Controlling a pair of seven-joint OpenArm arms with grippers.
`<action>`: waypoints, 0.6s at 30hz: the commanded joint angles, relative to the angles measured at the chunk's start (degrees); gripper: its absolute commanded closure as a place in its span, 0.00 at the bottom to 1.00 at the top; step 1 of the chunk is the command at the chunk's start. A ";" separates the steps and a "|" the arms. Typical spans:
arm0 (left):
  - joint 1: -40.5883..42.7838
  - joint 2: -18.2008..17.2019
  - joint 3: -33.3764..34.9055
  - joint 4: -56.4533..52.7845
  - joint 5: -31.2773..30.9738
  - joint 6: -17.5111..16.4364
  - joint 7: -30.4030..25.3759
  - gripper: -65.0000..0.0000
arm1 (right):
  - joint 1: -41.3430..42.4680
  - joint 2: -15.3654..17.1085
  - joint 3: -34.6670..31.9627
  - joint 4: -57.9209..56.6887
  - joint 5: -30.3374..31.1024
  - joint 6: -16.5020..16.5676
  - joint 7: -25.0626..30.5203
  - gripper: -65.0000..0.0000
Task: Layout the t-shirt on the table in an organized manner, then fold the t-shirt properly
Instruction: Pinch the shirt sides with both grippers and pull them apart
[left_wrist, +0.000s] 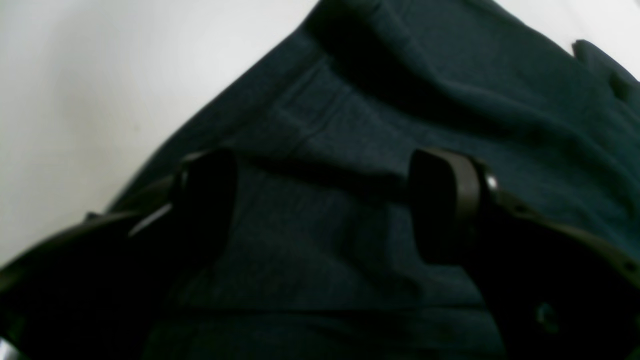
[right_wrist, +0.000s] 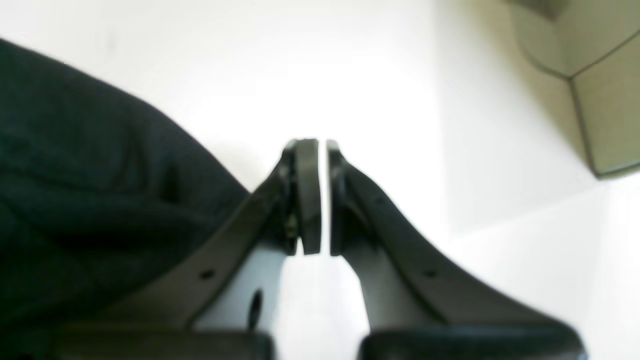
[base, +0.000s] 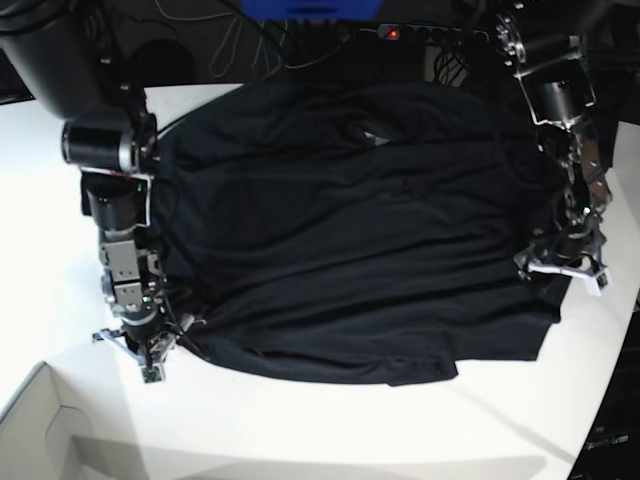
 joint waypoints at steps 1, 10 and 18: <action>-1.62 -1.08 -0.07 3.13 -0.41 -0.31 -1.87 0.20 | 0.53 0.45 0.09 3.97 0.31 2.97 -0.62 0.95; -8.47 -0.99 5.55 -2.67 0.12 -0.31 -2.31 0.20 | -7.38 -3.77 0.26 22.43 0.31 18.97 -17.59 0.95; -17.62 -2.31 8.01 -22.01 0.12 -0.31 -6.79 0.20 | -7.30 -1.84 0.18 18.21 0.31 18.97 -16.98 0.95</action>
